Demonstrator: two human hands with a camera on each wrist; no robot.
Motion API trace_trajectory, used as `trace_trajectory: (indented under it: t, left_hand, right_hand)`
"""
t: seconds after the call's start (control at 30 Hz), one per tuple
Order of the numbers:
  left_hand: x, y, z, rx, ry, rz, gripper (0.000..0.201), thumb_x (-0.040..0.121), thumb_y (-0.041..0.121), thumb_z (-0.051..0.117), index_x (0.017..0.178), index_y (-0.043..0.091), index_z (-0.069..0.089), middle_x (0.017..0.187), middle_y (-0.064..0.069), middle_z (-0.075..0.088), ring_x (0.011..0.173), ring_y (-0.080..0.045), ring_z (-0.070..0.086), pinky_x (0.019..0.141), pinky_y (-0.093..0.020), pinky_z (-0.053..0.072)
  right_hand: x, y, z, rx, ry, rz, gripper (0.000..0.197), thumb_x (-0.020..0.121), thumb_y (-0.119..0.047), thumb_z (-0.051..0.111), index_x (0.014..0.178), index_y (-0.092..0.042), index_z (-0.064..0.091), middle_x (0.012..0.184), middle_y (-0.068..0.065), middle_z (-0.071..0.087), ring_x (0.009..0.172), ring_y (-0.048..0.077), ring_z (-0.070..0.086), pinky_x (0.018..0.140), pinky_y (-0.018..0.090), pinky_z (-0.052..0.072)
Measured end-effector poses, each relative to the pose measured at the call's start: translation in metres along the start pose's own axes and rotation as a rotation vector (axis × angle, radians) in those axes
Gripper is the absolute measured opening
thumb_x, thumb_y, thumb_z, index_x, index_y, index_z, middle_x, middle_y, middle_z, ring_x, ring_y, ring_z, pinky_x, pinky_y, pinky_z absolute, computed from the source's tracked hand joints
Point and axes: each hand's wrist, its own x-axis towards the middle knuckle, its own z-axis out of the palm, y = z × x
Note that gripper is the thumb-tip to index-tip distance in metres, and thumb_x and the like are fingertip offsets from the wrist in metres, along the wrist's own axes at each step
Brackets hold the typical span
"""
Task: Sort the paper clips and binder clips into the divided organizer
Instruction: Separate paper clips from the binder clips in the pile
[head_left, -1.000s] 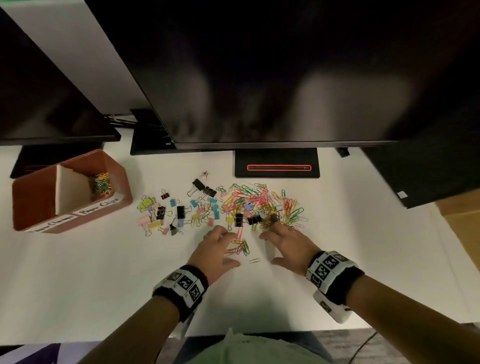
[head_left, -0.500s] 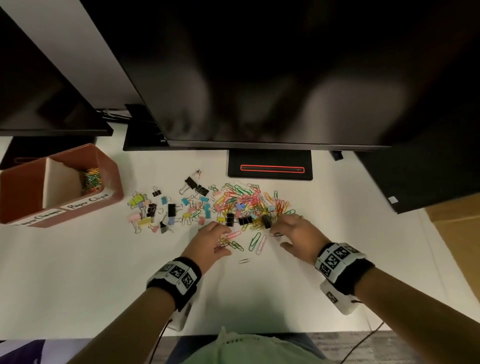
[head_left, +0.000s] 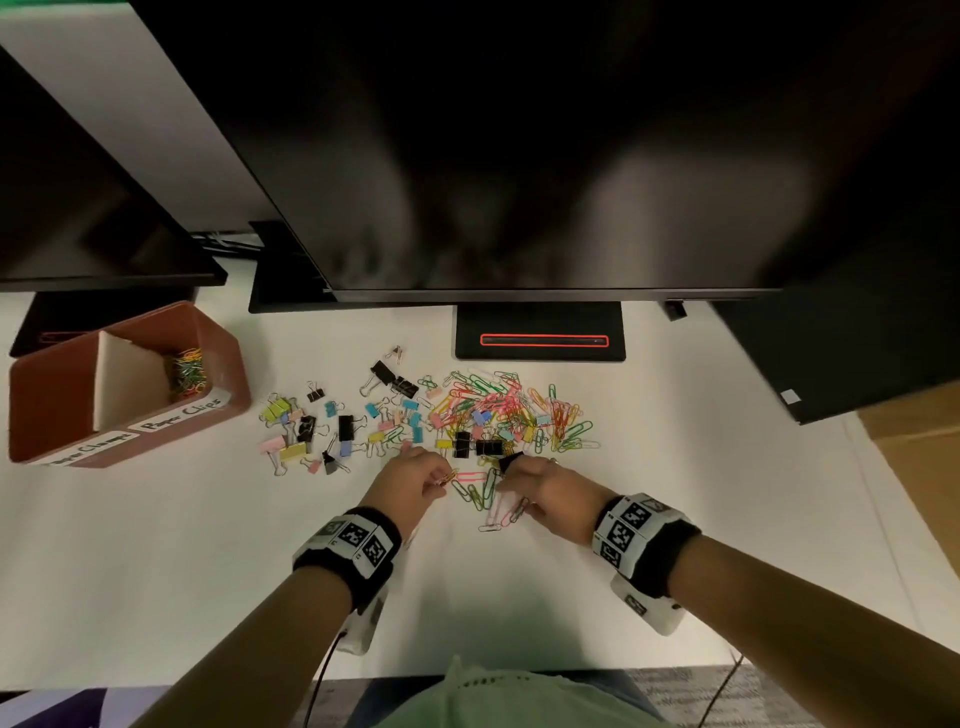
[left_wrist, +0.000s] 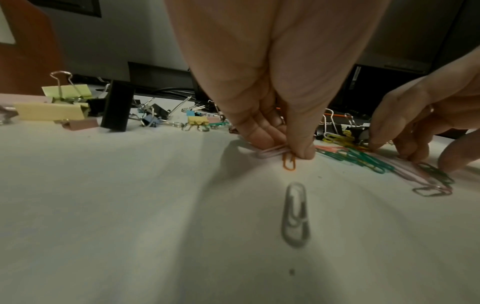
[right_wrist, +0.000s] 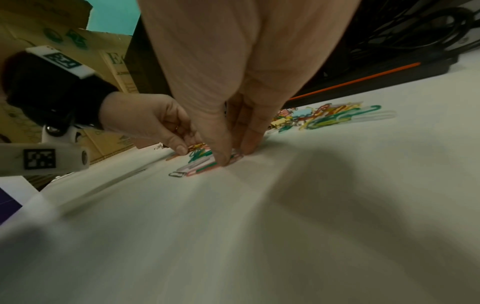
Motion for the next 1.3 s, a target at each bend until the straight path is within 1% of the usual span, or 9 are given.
trace_trajectory:
  t: [0.17, 0.23, 0.33, 0.47, 0.6, 0.73, 0.87, 1.1, 1.3]
  left_hand:
    - [0.0, -0.002, -0.002, 0.046, -0.009, 0.048, 0.022, 0.081, 0.008, 0.067, 0.102, 0.011, 0.066, 0.096, -0.001, 0.05, 0.092, -0.014, 0.048, 0.091, -0.03, 0.045]
    - [-0.002, -0.005, -0.003, 0.084, -0.029, 0.062, 0.033, 0.077, 0.015, 0.072, 0.109, 0.011, 0.064, 0.105, -0.005, 0.053, 0.098, -0.018, 0.05, 0.092, -0.034, 0.045]
    - [-0.006, -0.007, -0.003, 0.111, -0.042, 0.04, 0.055, 0.072, 0.029, 0.077, 0.12, 0.014, 0.056, 0.115, -0.004, 0.051, 0.108, -0.018, 0.048, 0.094, -0.03, 0.043]
    - [-0.008, 0.0, 0.008, 0.142, -0.038, 0.065, 0.061, 0.066, 0.039, 0.078, 0.118, 0.016, 0.056, 0.114, -0.003, 0.051, 0.113, -0.021, 0.046, 0.099, -0.036, 0.041]
    - [-0.003, 0.009, 0.014, 0.108, 0.009, 0.085, 0.035, 0.079, 0.018, 0.069, 0.112, 0.013, 0.06, 0.109, -0.004, 0.054, 0.097, -0.021, 0.053, 0.089, -0.035, 0.046]
    - [0.002, 0.002, 0.01, 0.073, 0.047, 0.068, 0.021, 0.085, 0.002, 0.057, 0.103, 0.008, 0.065, 0.103, -0.008, 0.06, 0.099, -0.023, 0.055, 0.106, -0.035, 0.034]
    - [0.005, -0.003, 0.001, 0.042, 0.025, 0.037, 0.019, 0.087, 0.002, 0.054, 0.102, 0.008, 0.065, 0.101, -0.011, 0.061, 0.103, -0.025, 0.054, 0.099, -0.035, 0.042]
    - [0.006, -0.001, -0.005, 0.061, 0.004, 0.027, 0.02, 0.088, 0.005, 0.054, 0.103, 0.011, 0.065, 0.098, -0.009, 0.062, 0.095, -0.021, 0.055, 0.085, -0.025, 0.043]
    - [0.007, -0.002, -0.005, 0.102, -0.013, 0.035, 0.021, 0.09, 0.007, 0.05, 0.105, 0.013, 0.063, 0.1, -0.008, 0.061, 0.097, -0.02, 0.053, 0.084, -0.026, 0.043]
  right_hand:
    - [0.012, -0.001, 0.0, -0.177, 0.039, -0.142, 0.046, 0.077, 0.007, 0.06, 0.119, -0.011, 0.062, 0.119, 0.014, 0.06, 0.101, 0.036, 0.058, 0.083, 0.043, 0.054]
    - [0.015, -0.002, -0.002, -0.218, 0.035, -0.172, 0.046, 0.077, 0.001, 0.063, 0.12, -0.014, 0.061, 0.124, 0.012, 0.06, 0.101, 0.035, 0.057, 0.084, 0.043, 0.053]
    - [0.021, -0.003, -0.003, -0.238, 0.013, -0.197, 0.042, 0.082, -0.006, 0.064, 0.123, -0.015, 0.06, 0.127, 0.009, 0.059, 0.102, 0.034, 0.056, 0.084, 0.043, 0.053]
    - [0.025, -0.004, 0.002, -0.255, 0.07, -0.207, 0.03, 0.075, -0.015, 0.073, 0.104, -0.019, 0.071, 0.088, 0.002, 0.065, 0.079, 0.026, 0.06, 0.065, 0.033, 0.054]
    - [0.027, 0.0, 0.005, -0.256, 0.133, -0.182, 0.01, 0.069, -0.019, 0.076, 0.079, -0.021, 0.074, 0.073, -0.001, 0.062, 0.069, 0.022, 0.062, 0.057, 0.027, 0.055]
    - [0.024, 0.001, 0.0, -0.171, 0.094, -0.078, 0.01, 0.078, -0.014, 0.068, 0.085, -0.01, 0.074, 0.09, 0.009, 0.066, 0.084, 0.031, 0.065, 0.07, 0.032, 0.055]
    - [0.022, -0.003, -0.006, -0.128, 0.001, 0.046, 0.021, 0.091, -0.015, 0.054, 0.105, -0.006, 0.067, 0.11, 0.011, 0.061, 0.105, 0.027, 0.055, 0.091, 0.037, 0.048]
    - [0.025, -0.009, -0.012, -0.049, -0.013, 0.14, 0.016, 0.092, -0.017, 0.054, 0.103, -0.009, 0.063, 0.105, 0.012, 0.062, 0.098, 0.026, 0.055, 0.082, 0.032, 0.043]
    - [0.033, -0.018, -0.012, -0.09, -0.029, 0.212, 0.02, 0.093, -0.012, 0.049, 0.105, -0.007, 0.065, 0.111, 0.013, 0.059, 0.1, 0.028, 0.057, 0.083, 0.032, 0.045]
